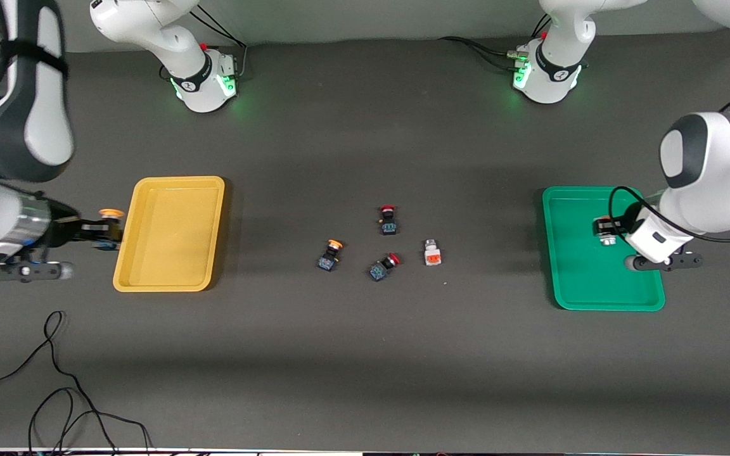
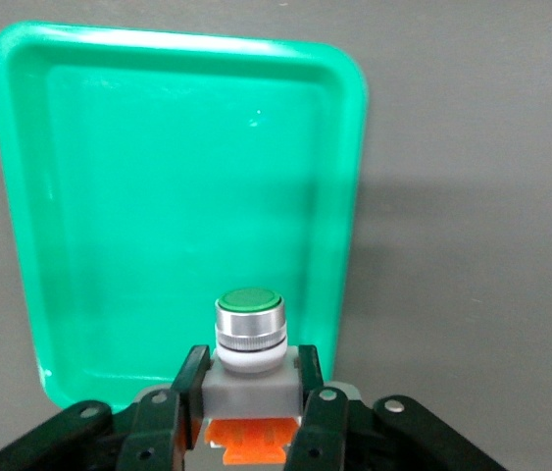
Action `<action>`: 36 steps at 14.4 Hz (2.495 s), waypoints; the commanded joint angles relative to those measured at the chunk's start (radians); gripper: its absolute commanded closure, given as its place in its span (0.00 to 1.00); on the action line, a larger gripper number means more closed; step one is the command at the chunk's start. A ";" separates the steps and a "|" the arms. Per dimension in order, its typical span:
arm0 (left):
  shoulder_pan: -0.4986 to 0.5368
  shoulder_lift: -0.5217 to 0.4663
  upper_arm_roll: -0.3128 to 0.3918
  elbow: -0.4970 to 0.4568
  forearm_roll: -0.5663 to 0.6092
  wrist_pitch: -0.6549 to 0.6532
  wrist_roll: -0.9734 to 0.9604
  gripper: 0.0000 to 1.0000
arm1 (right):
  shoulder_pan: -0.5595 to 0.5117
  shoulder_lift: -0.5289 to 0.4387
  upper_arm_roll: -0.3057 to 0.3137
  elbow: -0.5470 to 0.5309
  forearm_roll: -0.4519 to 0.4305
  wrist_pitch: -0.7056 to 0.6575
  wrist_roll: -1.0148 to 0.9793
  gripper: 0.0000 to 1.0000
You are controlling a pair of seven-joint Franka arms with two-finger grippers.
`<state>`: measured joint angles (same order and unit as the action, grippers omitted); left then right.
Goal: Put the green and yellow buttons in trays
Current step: 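Carry the yellow button into the yellow tray while the left gripper carries green, then grasp a second yellow button with the right gripper while the left gripper grasps green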
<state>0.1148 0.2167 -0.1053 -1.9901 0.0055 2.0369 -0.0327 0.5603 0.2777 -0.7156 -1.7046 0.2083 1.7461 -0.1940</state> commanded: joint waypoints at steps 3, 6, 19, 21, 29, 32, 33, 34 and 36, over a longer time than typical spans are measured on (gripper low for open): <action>0.011 0.105 -0.011 -0.177 0.083 0.325 0.020 0.64 | -0.041 0.047 -0.024 -0.347 0.077 0.468 -0.224 1.00; 0.023 0.161 -0.011 -0.177 0.090 0.375 0.022 0.62 | -0.052 0.185 -0.025 -0.346 0.276 0.539 -0.353 1.00; 0.031 0.105 -0.017 0.341 0.074 -0.187 0.080 0.00 | -0.039 0.229 -0.080 -0.178 0.375 0.374 -0.446 0.00; 0.016 0.104 -0.025 0.369 0.030 -0.195 0.032 0.00 | -0.039 0.207 -0.108 -0.113 0.332 0.305 -0.444 0.00; -0.332 0.162 -0.056 0.381 0.027 -0.095 -0.459 0.00 | -0.037 0.164 -0.101 0.261 0.192 -0.136 -0.222 0.00; -0.449 0.188 -0.056 0.376 0.025 -0.072 -0.662 0.00 | -0.077 0.108 0.049 0.335 0.117 -0.244 0.003 0.00; -0.472 0.202 -0.056 0.376 0.024 -0.066 -0.691 0.00 | -0.117 0.065 0.167 0.333 0.053 -0.250 0.080 0.00; -0.487 0.211 -0.056 0.372 0.021 -0.048 -0.713 0.00 | -0.178 0.022 0.303 0.320 -0.008 -0.250 0.161 0.00; -0.521 0.248 -0.056 0.352 0.022 0.009 -0.778 0.00 | -0.268 -0.034 0.530 0.295 -0.084 -0.252 0.334 0.00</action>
<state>-0.3708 0.4281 -0.1796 -1.6381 0.0338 2.0043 -0.7463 0.3919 0.3190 -0.3971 -1.3763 0.2077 1.5052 -0.0167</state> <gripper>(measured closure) 0.000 0.000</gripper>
